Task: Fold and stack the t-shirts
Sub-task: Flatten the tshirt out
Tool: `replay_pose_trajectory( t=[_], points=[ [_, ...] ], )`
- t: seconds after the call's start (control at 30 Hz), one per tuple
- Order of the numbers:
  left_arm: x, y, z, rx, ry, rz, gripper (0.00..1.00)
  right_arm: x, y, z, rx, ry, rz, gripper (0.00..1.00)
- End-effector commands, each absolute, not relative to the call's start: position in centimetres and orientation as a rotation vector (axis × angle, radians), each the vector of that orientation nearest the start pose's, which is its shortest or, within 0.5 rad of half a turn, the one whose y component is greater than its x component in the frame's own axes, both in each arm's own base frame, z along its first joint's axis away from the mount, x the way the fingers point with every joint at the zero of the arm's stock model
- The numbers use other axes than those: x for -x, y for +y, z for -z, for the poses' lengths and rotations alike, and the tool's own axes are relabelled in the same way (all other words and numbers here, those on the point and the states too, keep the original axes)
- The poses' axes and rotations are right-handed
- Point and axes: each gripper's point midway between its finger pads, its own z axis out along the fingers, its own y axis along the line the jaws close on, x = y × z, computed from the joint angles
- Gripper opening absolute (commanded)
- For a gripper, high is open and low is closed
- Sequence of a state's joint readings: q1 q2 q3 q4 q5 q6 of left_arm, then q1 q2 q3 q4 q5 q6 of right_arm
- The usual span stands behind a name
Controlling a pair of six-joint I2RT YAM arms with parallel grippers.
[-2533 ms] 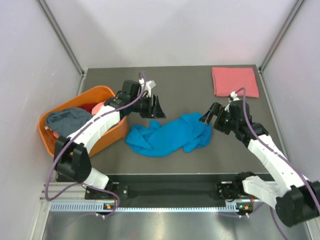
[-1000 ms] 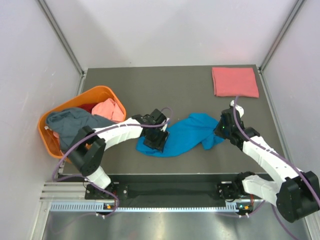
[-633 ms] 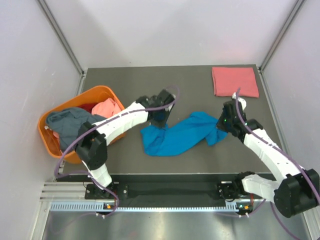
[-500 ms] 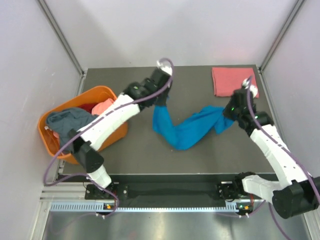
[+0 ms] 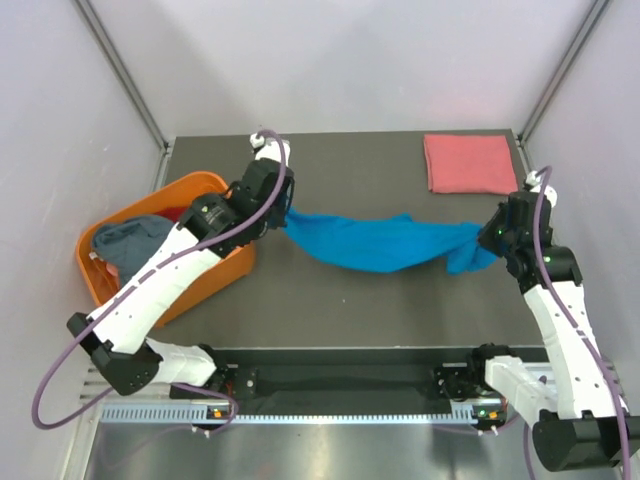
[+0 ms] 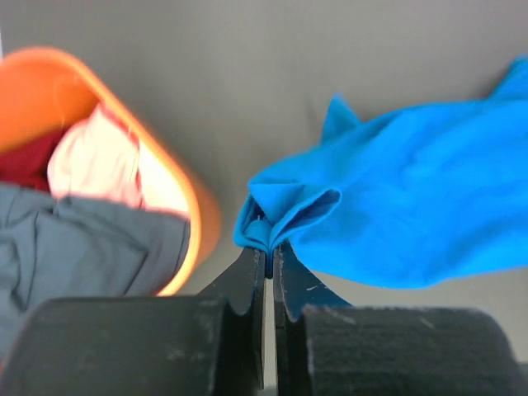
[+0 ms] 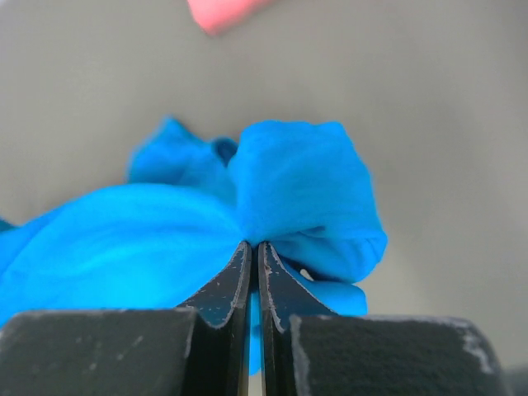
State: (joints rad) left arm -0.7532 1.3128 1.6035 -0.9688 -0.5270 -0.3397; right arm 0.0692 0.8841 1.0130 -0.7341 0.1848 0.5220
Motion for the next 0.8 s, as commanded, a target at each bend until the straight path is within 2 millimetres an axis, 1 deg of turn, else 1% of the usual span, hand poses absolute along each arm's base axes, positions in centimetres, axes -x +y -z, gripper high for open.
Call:
replay_pose_trajectory(
  t=[0.0,0.03,0.07,0.1,0.13,0.17,0.2,0.23,0.27,0.3,0.33,0.4,0.43,0.5,0.53,0.63,0.7,0.77],
  points=[
    [-28.5,-15.1,-32.1,-0.113,2.134,-0.011,0.00,-26.1,0.1,-22.5,-0.588,2.138,-0.106,0.00],
    [-28.4,-15.2,-33.2,-0.103,2.114,0.011,0.00,-25.9,-0.1,-22.7,-0.589,2.140,-0.093,0.00],
    [-28.3,-14.9,-33.9,-0.099,2.106,0.016,0.00,-26.0,-0.5,-24.0,-0.588,2.114,-0.081,0.00],
    [-28.2,-14.9,-34.8,-0.094,2.091,0.025,0.00,-25.8,-1.0,-24.9,-0.598,2.092,-0.055,0.00],
    [-28.2,-14.9,-36.8,-0.076,2.053,0.057,0.00,-25.6,-1.2,-25.6,-0.596,2.082,-0.045,0.00],
    [-28.1,-14.7,-37.9,-0.073,2.035,0.068,0.00,-25.5,-1.3,-27.5,-0.587,2.039,-0.054,0.00],
    [-28.0,-14.5,-39.1,-0.068,2.012,0.079,0.00,-25.3,-1.3,-28.6,-0.582,2.009,-0.064,0.00],
    [-27.7,-14.2,-41.4,-0.046,1.960,0.115,0.00,-25.0,-1.2,-29.5,-0.576,1.992,-0.075,0.00],
    [-27.6,-14.1,-42.6,-0.039,1.931,0.135,0.00,-24.8,-1.0,-30.9,-0.568,1.959,-0.098,0.00],
    [-27.5,-13.8,-43.9,-0.037,1.899,0.148,0.00,-24.3,-0.6,-31.8,-0.551,1.932,-0.136,0.00],
    [-27.0,-13.6,-45.8,-0.026,1.852,0.192,0.00,-23.9,-0.3,-32.5,-0.542,1.913,-0.160,0.00],
    [-26.5,-13.4,-48.1,-0.008,1.784,0.248,0.00,-23.0,0.4,-34.0,-0.526,1.860,-0.220,0.00],
    [-25.7,-12.9,-49.8,0.005,1.737,0.291,0.00,-22.6,0.5,-34.5,-0.520,1.844,-0.235,0.00],
    [-25.1,-12.7,-51.5,0.016,1.681,0.341,0.00,-21.5,0.4,-35.6,-0.523,1.790,-0.253,0.00],
    [-24.4,-12.2,-52.6,0.025,1.650,0.368,0.00,-21.1,0.4,-36.0,-0.526,1.773,-0.257,0.00],
    [-23.4,-11.9,-54.2,0.031,1.600,0.425,0.00,-19.9,0.3,-37.0,-0.535,1.720,-0.273,0.00],
    [-23.2,-11.9,-54.6,0.029,1.586,0.442,0.00,-19.6,0.3,-37.3,-0.540,1.702,-0.281,0.00],
    [-23.6,-12.1,-54.2,0.023,1.595,0.423,0.00,-19.7,0.3,-37.1,-0.544,1.706,-0.285,0.00]
  ],
)
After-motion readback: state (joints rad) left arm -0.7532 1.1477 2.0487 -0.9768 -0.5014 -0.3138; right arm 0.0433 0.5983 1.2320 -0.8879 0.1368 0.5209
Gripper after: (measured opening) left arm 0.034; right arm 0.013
